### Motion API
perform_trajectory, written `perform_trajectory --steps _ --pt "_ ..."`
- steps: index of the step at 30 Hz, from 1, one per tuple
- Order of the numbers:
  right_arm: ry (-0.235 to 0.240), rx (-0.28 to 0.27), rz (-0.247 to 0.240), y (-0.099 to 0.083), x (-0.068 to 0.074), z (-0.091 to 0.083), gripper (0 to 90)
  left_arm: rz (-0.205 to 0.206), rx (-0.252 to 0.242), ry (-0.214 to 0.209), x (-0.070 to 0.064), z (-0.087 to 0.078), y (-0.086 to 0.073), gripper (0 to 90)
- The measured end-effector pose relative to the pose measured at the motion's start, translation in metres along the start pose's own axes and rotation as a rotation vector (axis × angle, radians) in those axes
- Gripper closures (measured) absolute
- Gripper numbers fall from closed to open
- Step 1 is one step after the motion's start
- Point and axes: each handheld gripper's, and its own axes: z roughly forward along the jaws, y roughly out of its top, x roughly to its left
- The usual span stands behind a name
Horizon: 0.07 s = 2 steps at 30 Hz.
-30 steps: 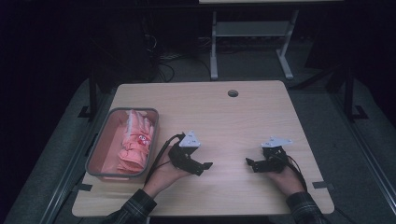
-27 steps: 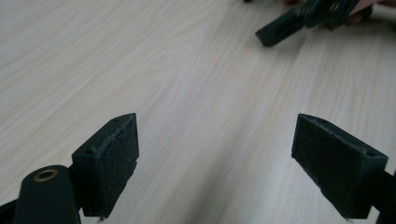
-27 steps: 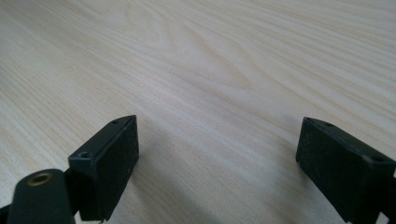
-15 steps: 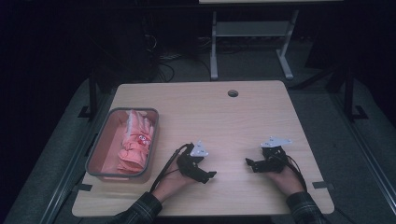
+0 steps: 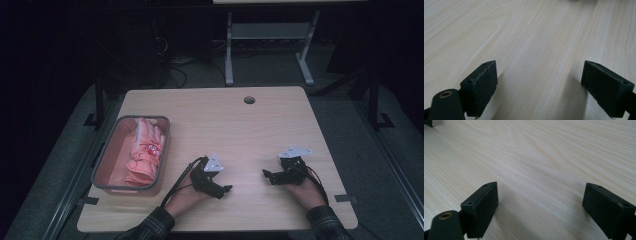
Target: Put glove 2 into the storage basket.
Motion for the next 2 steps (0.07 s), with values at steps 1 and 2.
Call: perform_trajectory --steps 1,2 --pt "0.0 0.0 0.0 0.0 0.0 0.0 12.6 -0.001 0.0 0.0 -0.0001 0.0 -0.0001 12.7" --pt "0.0 0.0 0.0 0.0 0.0 0.0 12.5 -0.001 -0.001 0.0 0.0 0.0 -0.0001 12.7"
